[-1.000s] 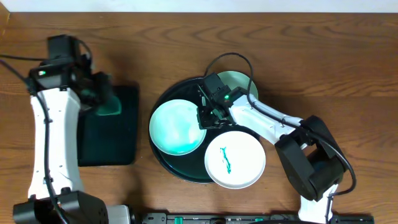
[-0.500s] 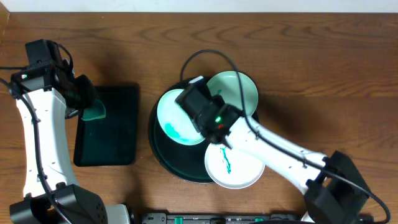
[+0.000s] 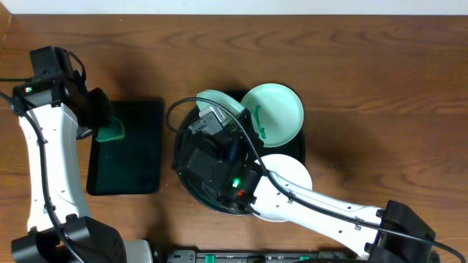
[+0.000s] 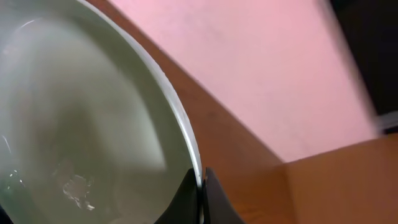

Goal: Clean dirty plates on tray and stack at the side

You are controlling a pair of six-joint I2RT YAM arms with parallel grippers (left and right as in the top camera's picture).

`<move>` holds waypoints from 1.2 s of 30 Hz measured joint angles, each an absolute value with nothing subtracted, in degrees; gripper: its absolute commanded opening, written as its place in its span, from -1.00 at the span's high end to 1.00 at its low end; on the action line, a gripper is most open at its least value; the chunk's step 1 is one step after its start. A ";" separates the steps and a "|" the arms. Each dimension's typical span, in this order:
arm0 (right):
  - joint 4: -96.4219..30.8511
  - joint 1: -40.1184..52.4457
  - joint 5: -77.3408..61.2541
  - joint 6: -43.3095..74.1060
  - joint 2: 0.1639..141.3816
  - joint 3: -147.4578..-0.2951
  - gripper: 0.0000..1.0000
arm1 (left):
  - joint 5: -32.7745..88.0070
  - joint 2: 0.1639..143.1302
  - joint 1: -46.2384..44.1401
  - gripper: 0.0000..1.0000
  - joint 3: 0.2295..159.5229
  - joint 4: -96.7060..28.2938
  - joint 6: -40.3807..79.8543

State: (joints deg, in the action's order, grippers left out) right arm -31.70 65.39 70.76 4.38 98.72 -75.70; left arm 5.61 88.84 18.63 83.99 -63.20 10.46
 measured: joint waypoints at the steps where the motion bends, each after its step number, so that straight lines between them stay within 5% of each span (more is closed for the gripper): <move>1: -31.68 65.58 71.66 3.95 98.72 -75.70 0.98 | 5.61 88.84 18.63 0.86 83.99 -63.22 10.46; 7: -31.81 65.19 67.29 3.22 98.72 -75.70 0.98 | 5.61 88.84 18.63 0.86 83.99 -63.20 10.46; 15: -30.22 58.19 37.78 8.99 98.56 -75.72 0.98 | 5.61 88.84 18.63 0.86 83.99 -63.20 10.46; 25: -34.48 29.67 -0.40 17.56 86.43 -75.90 0.98 | 5.61 88.84 18.63 0.86 83.99 -63.48 10.46; 36: -53.74 -5.39 -9.89 16.60 79.42 -76.12 0.97 | 5.61 88.84 18.63 0.85 83.99 -65.19 10.46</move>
